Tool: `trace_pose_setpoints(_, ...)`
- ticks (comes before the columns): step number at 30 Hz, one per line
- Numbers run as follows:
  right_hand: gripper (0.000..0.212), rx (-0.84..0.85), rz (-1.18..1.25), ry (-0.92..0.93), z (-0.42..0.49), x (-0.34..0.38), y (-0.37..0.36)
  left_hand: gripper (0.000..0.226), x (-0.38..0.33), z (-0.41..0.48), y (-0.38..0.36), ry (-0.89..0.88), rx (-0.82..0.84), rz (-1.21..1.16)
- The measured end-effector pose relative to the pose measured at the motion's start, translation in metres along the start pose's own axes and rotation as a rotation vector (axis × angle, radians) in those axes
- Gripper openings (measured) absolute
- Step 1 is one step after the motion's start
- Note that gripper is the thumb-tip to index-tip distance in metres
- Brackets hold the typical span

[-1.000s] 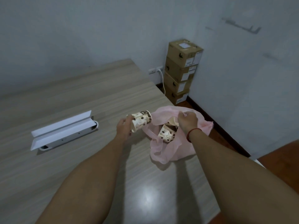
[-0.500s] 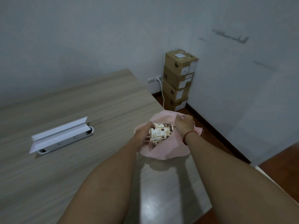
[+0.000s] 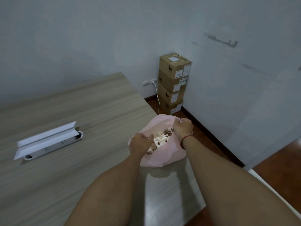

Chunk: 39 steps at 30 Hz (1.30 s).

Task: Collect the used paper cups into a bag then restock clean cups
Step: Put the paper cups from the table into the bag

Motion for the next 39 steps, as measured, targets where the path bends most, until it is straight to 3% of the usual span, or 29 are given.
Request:
trace_pose_setpoints(2, 0.028, 0.007, 0.013, -0.007, 0.001, 0.0, 0.0, 0.028, 0.008, -0.001, 0.015, 0.064, -0.14, -0.007)
trace_pose_setpoints(4, 0.035, 0.009, 0.031, -0.012, 0.001, 0.001, 0.002, 0.041, 0.023, -0.004, 0.019, 0.169, -0.206, 0.037)
trace_pose_setpoints(6, 0.036, 0.013, 0.05, -0.017, 0.001, 0.001, 0.002, 0.068, 0.048, -0.006, 0.008, 0.338, -0.174, 0.024)
trace_pose_setpoints(8, 0.038, 0.007, 0.061, -0.029, 0.002, -0.002, 0.005, 0.092, 0.072, -0.008, -0.014, 0.497, -0.064, -0.131)
trace_pose_setpoints(9, 0.039, 0.004, 0.057, -0.029, 0.002, -0.005, 0.006, 0.094, 0.081, -0.008, -0.027, 0.538, -0.004, -0.244)
trace_pose_setpoints(11, 0.039, 0.0, 0.04, -0.037, 0.003, -0.011, 0.008, 0.074, 0.083, -0.01, -0.04, 0.531, 0.063, -0.364)
trace_pose_setpoints(14, 0.038, -0.018, 0.007, -0.031, 0.006, -0.015, 0.013, 0.059, 0.074, -0.015, -0.042, 0.501, 0.069, -0.293)
trace_pose_setpoints(18, 0.035, -0.028, -0.009, -0.018, 0.011, -0.012, 0.019, 0.064, 0.072, -0.007, -0.043, 0.565, 0.127, -0.348)
trace_pose_setpoints(21, 0.034, -0.022, -0.003, -0.005, 0.013, -0.009, 0.022, 0.024, 0.054, -0.024, -0.052, 0.625, 0.32, -0.356)
trace_pose_setpoints(22, 0.033, -0.019, 0.003, -0.001, 0.013, -0.008, 0.023, 0.015, 0.051, -0.03, -0.055, 0.63, 0.371, -0.328)
trace_pose_setpoints(24, 0.033, -0.014, 0.015, -0.001, 0.015, -0.008, 0.024, 0.032, 0.06, -0.029, -0.064, 0.636, 0.378, -0.276)
trace_pose_setpoints(26, 0.033, -0.015, 0.014, -0.005, 0.018, -0.01, 0.026, 0.043, 0.069, -0.019, -0.072, 0.6, 0.323, -0.305)
trace_pose_setpoints(28, 0.033, -0.008, 0.016, -0.013, 0.022, -0.014, 0.028, 0.03, 0.06, -0.017, -0.068, 0.549, 0.251, -0.331)
trace_pose_setpoints(32, 0.035, 0.015, 0.042, -0.037, 0.029, -0.017, 0.03, 0.035, 0.039, 0.0, -0.039, 0.409, 0.056, -0.33)
trace_pose_setpoints(37, 0.033, -0.005, 0.042, 0.02, 0.033, 0.001, 0.046, 0.054, -0.014, 0.002, -0.012, 0.318, -0.002, -0.372)
trace_pose_setpoints(39, 0.028, -0.023, 0.042, 0.056, 0.038, 0.014, 0.057, 0.052, -0.043, 0.004, -0.007, 0.234, -0.011, -0.327)
Point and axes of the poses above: each hand's wrist, its own z-axis towards the middle knuckle, its own y-axis out of the back of the hand, x = y × z, the point moved 6 cm from there along z, towards the middle knuckle, and after that the axes turned 7 degrees about -y, right-handed, at the moved point
